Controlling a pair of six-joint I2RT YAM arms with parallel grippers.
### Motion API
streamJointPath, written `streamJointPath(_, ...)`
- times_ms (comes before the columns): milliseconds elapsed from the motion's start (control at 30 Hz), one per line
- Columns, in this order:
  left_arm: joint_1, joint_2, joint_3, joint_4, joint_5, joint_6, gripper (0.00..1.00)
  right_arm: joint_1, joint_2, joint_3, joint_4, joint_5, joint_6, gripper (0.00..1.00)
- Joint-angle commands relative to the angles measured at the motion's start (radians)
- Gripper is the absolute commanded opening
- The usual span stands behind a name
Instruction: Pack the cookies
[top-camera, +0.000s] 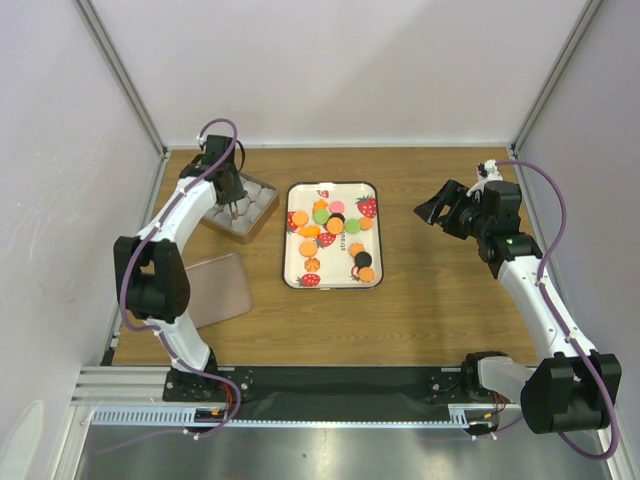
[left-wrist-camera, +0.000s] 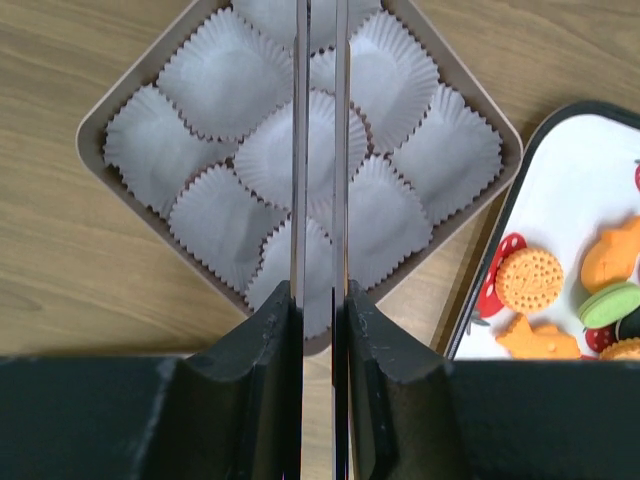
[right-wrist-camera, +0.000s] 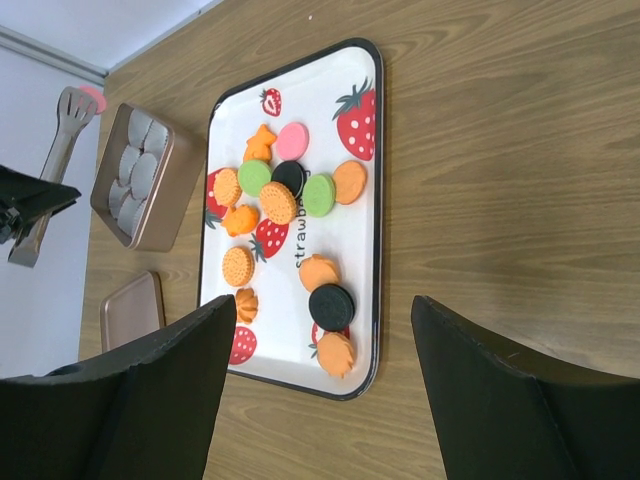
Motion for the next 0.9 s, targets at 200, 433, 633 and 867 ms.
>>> streamJointPath(200, 0.039, 0.057, 0.122, -0.038, 0.074, 0.045, 0.2, -0.004, -0.001, 0.022, 0.029, -0.016, 0.003, 0.77)
streamJointPath(433, 0.059, 0.042, 0.046, -0.012, 0.12, 0.035, 0.2, -0.004, 0.005, 0.02, 0.03, -0.017, 0.001, 0.77)
streamJointPath(633, 0.073, 0.014, 0.005, 0.003, 0.129, 0.034, 0.21, -0.004, 0.011, 0.018, 0.035, -0.023, 0.003, 0.77)
streamJointPath(867, 0.078, 0.024, -0.029, 0.02, 0.151, 0.042, 0.21, -0.006, 0.016, 0.015, 0.036, -0.022, 0.004, 0.77)
